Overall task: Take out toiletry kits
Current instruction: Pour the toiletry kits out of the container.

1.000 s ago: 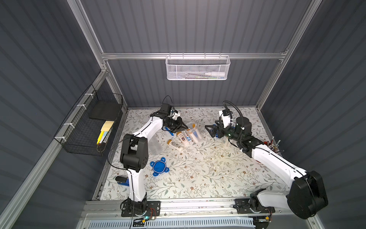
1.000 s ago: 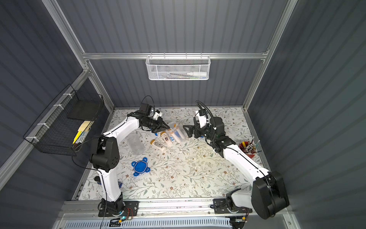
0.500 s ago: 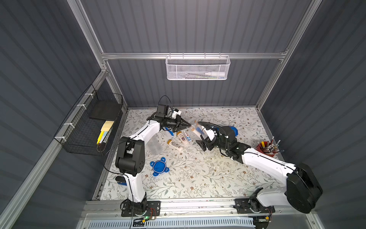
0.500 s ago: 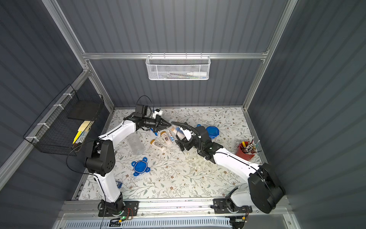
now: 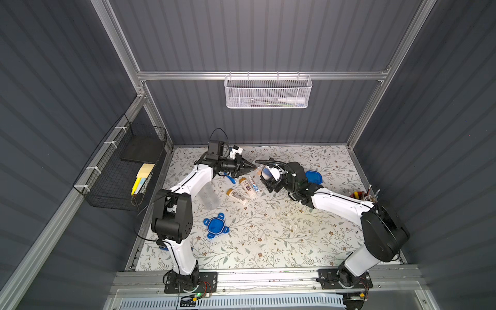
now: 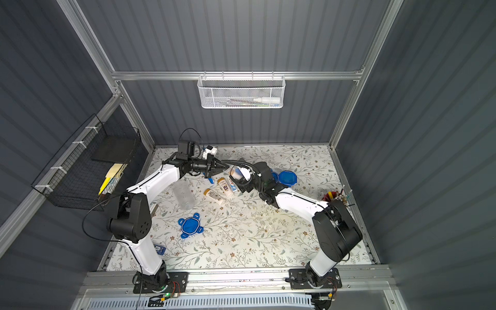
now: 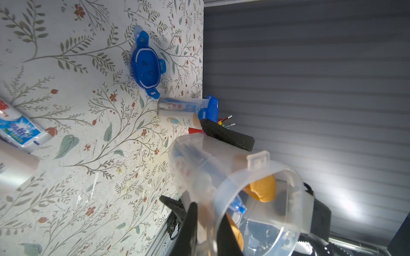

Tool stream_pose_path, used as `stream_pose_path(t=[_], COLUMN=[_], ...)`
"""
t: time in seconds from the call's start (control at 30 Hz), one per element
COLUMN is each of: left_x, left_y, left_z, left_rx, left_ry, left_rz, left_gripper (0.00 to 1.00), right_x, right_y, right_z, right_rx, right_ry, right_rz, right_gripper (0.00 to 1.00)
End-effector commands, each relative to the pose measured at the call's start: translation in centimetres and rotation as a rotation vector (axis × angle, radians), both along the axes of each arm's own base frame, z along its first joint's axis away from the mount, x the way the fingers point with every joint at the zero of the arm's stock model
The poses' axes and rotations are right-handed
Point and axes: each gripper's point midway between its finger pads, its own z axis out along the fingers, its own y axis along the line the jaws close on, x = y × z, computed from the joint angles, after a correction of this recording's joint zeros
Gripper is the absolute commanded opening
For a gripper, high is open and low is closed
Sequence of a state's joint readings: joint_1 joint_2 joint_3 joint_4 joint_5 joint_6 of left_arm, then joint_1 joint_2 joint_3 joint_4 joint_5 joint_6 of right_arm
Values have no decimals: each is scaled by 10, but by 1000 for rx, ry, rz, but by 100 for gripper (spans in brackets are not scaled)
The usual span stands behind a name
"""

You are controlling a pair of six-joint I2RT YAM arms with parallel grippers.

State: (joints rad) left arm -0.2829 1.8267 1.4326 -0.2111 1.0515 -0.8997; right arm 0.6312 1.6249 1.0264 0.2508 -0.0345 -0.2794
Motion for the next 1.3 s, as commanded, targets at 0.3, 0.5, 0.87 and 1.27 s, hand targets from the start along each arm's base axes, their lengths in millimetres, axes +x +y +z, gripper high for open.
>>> stream_pose_path(t=[0.3,0.5,0.87,1.27], left_x=[-28,-22,-6,-8], left_y=[4,36,85,87], left_z=[-6,-19,7,0], left_rx=[108,338,536,528], left_ry=[-9,-38,-165,-174], left_rz=[-59,57,244,258], left_gripper=[62,71,87,89], right_x=[-18,-55,-108,-120], right_y=[-8,-26,-51,-37], right_z=[8,-13,-78,-92], right_rx=[24,-11,-210,-476], right_ry=[118,386,902,1112], right_rz=[-22,-74,-235,-261], right_gripper=[47,46,49,53])
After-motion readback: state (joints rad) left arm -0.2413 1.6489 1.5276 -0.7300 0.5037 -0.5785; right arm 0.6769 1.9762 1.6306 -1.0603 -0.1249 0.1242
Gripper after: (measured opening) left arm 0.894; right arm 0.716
